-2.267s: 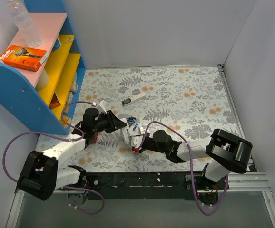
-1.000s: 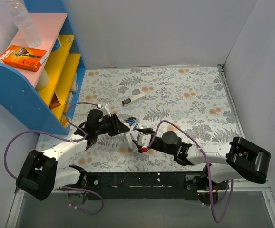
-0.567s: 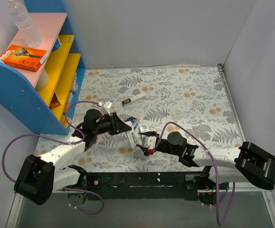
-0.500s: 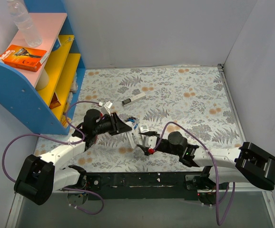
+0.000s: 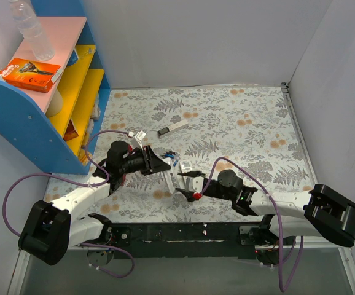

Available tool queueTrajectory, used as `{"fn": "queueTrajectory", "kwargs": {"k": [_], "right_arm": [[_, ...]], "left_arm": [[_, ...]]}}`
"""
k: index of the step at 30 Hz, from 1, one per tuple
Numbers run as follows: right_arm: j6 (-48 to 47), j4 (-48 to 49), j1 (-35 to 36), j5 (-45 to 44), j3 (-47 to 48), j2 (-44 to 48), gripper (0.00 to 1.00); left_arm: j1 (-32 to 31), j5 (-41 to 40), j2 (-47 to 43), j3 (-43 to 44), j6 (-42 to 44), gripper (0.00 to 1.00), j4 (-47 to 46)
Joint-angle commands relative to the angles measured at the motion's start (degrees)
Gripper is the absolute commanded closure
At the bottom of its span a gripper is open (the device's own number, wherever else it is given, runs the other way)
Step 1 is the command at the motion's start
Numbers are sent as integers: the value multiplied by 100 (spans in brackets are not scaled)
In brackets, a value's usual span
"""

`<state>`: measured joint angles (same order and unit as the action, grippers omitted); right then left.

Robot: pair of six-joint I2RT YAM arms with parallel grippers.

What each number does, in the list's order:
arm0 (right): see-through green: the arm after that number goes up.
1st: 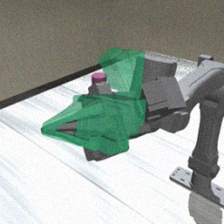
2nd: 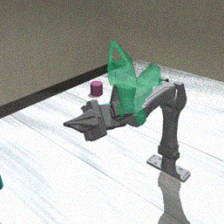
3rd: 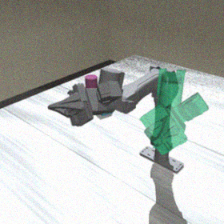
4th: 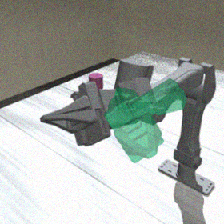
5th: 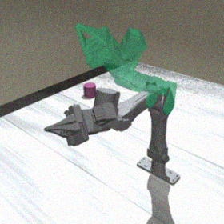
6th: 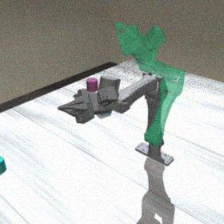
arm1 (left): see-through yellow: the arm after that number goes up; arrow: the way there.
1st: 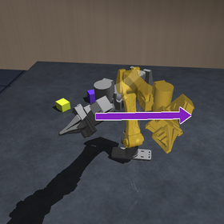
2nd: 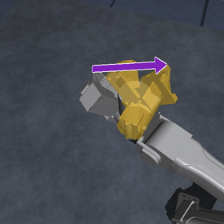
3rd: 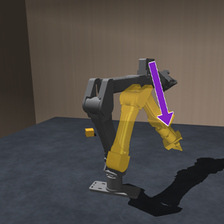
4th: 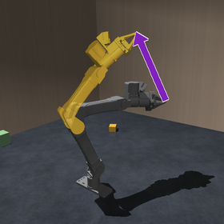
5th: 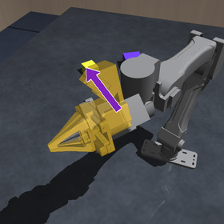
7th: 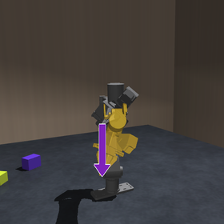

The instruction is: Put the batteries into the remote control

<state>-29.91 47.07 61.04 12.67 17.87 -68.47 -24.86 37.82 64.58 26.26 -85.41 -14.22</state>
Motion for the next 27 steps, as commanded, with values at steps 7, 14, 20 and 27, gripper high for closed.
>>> {"fn": "queueTrajectory", "kwargs": {"k": [7, 14, 20, 27], "right_arm": [[-146, 171, -30, 122, 76, -131, 39], [-463, 171, -30, 158, 226, -439, 39], [-577, 224, -30, 87, 314, -545, 39], [-867, 136, 31, -18, 428, -755, 40]], "left_arm": [[16, 436, -59, 90, -248, 100, -406], [8, 726, -24, 98, -398, 100, -591], [8, 972, 125, 116, -547, 100, -722], [8, 1096, 301, 160, -600, 100, -706]]}}
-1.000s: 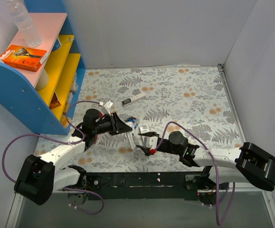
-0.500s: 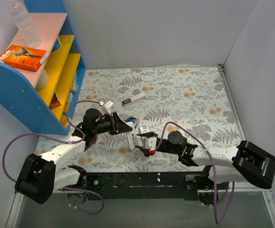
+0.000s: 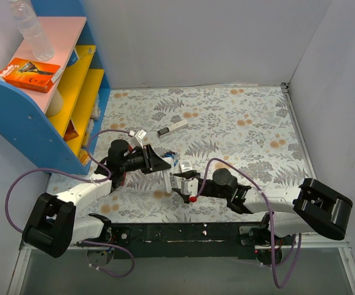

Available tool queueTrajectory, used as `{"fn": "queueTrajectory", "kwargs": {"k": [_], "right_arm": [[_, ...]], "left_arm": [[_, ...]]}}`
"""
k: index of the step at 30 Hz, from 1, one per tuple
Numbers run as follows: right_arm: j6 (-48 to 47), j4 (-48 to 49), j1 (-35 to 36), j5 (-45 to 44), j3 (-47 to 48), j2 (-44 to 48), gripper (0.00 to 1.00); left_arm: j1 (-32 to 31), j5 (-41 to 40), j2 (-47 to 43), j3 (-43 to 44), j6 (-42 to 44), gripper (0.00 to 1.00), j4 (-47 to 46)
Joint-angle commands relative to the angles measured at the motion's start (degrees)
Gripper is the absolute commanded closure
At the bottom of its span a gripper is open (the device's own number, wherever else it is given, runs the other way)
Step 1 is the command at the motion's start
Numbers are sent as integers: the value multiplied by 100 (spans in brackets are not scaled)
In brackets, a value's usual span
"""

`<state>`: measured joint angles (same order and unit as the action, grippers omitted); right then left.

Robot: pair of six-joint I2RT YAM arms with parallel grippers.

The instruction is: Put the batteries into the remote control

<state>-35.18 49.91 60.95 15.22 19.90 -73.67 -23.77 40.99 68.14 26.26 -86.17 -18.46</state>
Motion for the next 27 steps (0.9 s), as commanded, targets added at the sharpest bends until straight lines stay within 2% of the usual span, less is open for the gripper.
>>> {"fn": "queueTrajectory", "kwargs": {"k": [1, 4, 9, 17, 27], "right_arm": [[-358, -183, 40, -300, 242, -253, 40], [-472, -201, 75, -379, 207, -288, 40], [-762, -87, 189, -994, 216, -464, 41], [-1281, 1493, 312, -2128, -83, -920, 44], [-1659, 2286, 339, -2586, -136, -1159, 45]], "left_arm": [[-102, 753, -64, 186, -437, 100, -220], [-84, 708, -20, 300, -339, 100, 35], [-93, 971, 243, 362, -348, 100, 88], [-93, 1332, 499, 318, -313, 100, 114], [-102, 1280, 692, 485, 196, 100, 720]]}}
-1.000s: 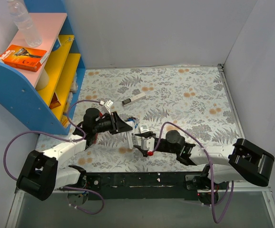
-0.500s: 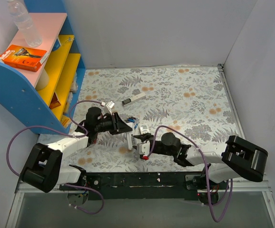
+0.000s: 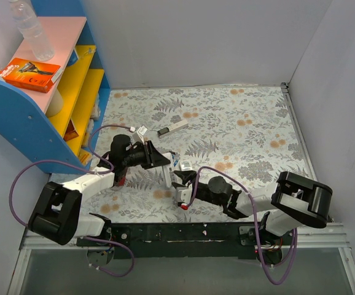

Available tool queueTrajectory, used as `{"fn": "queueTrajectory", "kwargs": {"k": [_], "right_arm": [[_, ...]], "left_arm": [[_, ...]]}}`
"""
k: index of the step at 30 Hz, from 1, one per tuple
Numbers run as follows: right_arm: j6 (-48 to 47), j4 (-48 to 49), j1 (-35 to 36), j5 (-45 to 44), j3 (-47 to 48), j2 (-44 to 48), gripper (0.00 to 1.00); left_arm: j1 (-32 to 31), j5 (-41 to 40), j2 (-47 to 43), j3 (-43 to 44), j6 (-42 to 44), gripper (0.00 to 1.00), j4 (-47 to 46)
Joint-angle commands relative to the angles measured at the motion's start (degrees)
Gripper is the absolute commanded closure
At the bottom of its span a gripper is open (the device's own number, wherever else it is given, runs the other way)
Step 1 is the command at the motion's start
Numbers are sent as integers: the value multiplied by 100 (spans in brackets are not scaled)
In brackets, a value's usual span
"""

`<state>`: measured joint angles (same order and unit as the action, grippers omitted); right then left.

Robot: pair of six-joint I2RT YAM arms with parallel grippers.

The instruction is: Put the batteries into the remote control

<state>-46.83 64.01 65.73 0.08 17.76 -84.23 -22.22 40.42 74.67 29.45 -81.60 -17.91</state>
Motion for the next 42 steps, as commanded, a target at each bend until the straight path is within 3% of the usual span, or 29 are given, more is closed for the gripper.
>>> {"fn": "queueTrajectory", "kwargs": {"k": [1, 10, 19, 32, 42], "right_arm": [[-529, 885, -140, -1089, 96, -112, 46], [-670, 1052, -140, -1194, 245, -410, 47], [-573, 1114, -140, -1141, 289, -771, 47], [-336, 903, -105, -1036, 272, -1017, 47], [85, 148, 203, -1097, 96, -727, 46]], "left_arm": [[-257, 1276, 56, 201, -181, 100, 875], [-248, -218, 39, 640, 540, 100, 2176], [-239, -1193, 21, 1027, 733, 100, 2705], [-248, -2284, 65, 1221, 751, 100, 3030], [-230, -3119, -286, 905, 584, 100, 2978]]}}
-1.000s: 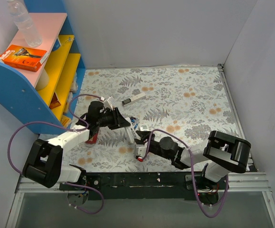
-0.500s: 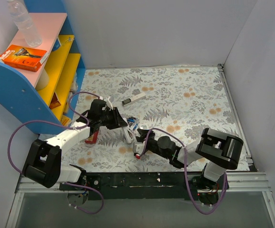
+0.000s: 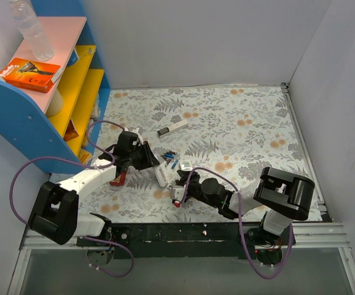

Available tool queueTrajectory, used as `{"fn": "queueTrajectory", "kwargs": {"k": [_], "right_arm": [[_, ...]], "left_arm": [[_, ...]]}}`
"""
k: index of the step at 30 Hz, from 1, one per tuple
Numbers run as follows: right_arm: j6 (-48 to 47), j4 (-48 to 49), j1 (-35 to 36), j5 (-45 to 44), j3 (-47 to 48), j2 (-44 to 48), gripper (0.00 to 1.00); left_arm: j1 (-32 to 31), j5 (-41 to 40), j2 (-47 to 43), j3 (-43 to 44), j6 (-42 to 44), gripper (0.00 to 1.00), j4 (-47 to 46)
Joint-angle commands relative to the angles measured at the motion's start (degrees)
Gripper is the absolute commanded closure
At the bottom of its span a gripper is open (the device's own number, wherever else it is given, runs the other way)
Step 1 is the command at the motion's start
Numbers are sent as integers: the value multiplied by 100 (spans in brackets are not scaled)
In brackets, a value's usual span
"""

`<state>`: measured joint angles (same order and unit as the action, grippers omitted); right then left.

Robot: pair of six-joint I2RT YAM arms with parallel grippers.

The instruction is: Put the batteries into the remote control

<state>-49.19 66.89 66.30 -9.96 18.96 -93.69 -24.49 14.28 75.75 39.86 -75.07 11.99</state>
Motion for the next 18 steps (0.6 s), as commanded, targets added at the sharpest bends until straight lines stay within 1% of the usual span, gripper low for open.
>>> {"fn": "queueTrajectory", "kwargs": {"k": [1, 3, 5, 6, 7, 8, 9, 10, 11, 12, 13, 14, 17, 18], "right_arm": [[401, -194, 172, -112, -50, 324, 46], [681, -421, 181, -86, -85, 482, 46], [1225, -659, 181, -94, -86, 790, 46], [1454, -1095, 190, -129, -42, 913, 46], [1969, -1404, 173, -251, 37, 1149, 46], [2218, -1764, 172, -331, 316, 1264, 46], [2534, -2281, 172, -471, 519, 1344, 46], [2807, -3295, 172, -742, 730, 1414, 47], [3227, -3767, 155, -806, 1158, 1415, 48], [3388, -4093, 146, -867, 1319, 1380, 48], [3564, -4732, 129, -1042, 1512, 1275, 48], [3992, -5025, 120, -1122, 1836, 1205, 47], [4452, -5877, 111, -1079, 2269, 906, 46], [4662, -5985, 111, -983, 2444, 853, 46]], "left_arm": [[6, -619, -455, -171, -87, 100, -12], [-3, -707, -700, -232, -104, 100, -4], [-3, -882, -902, -259, -105, 100, 31], [14, -944, -1121, -268, -96, 100, 93], [23, -997, -1271, -285, -78, 100, 102], [23, -1059, -1412, -294, -61, 100, 119], [23, -1094, -1553, -320, -43, 100, 128], [32, -1120, -1885, -338, -26, 100, 137], [32, -1147, -2045, -347, 53, 100, 146], [41, -1156, -2212, -356, 97, 100, 146], [50, -1138, -2509, -356, 158, 100, 155], [50, -1138, -2677, -356, 211, 100, 146], [67, -1121, -3204, -303, 449, 100, 181], [59, -1138, -3311, -277, 588, 100, 207]]}}
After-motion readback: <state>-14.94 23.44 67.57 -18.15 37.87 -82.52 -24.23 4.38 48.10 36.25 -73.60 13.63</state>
